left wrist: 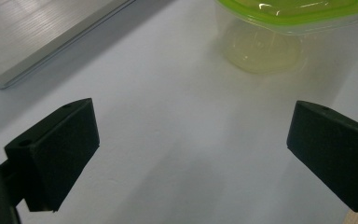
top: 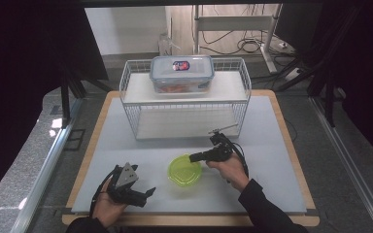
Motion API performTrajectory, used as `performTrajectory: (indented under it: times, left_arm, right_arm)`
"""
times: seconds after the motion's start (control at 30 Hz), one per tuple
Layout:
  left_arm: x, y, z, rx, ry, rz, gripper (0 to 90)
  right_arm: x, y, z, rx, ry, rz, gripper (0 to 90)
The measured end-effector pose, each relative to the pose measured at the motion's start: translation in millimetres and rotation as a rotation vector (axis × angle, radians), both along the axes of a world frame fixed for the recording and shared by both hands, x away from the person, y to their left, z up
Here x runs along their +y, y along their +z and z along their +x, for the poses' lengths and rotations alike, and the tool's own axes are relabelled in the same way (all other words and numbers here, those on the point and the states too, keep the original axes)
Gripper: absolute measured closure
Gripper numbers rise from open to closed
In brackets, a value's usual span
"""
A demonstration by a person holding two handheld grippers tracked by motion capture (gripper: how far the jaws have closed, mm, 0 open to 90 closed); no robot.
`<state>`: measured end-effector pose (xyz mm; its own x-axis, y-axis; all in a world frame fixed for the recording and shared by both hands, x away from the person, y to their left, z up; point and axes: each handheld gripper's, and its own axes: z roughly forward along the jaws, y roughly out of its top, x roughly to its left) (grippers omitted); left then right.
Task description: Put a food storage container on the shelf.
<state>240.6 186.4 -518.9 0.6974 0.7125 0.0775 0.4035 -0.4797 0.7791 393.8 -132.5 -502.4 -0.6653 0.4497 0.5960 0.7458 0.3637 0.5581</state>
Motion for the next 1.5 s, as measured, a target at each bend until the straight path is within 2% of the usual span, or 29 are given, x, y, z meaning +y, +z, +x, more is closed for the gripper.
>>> performTrajectory:
  times: [0.1, 0.27, 0.43, 0.57, 0.87, 1.03, 1.5]
  left_arm:
    - [-0.1, 0.2, -0.2, -0.002, 0.000, 0.000, 2.1]
    - [-0.1, 0.2, -0.2, -0.002, 0.000, 0.001, 2.1]
    - [-0.2, 0.5, -0.1, -0.006, -0.001, 0.004, 2.1]
    - [-0.3, 0.5, 0.0, -0.006, -0.001, 0.006, 2.1]
    - [-0.2, 0.7, 0.0, -0.008, 0.000, 0.005, 2.1]
    - [-0.3, 0.9, -0.1, -0.009, 0.000, 0.006, 2.1]
    - [-0.4, 0.9, 0.0, -0.009, 0.000, 0.006, 2.1]
  right_arm:
    - [-0.4, 2.3, -1.6, -0.008, 0.004, -0.010, 80.6]
    - [-1.7, 8.1, -6.0, -0.027, 0.004, 0.005, 81.5]
    - [-6.3, 17.0, -9.4, -0.062, -0.014, 0.003, 82.0]
    - [-13.4, 19.6, -10.8, -0.065, -0.040, 0.007, 82.2]
    - [-26.6, 27.9, -11.2, -0.067, -0.081, 0.077, 84.0]
    - [-28.8, 32.8, -11.3, -0.087, -0.094, 0.075, 84.0]
    - [-38.2, 53.8, -10.9, -0.111, -0.125, 0.148, 84.1]
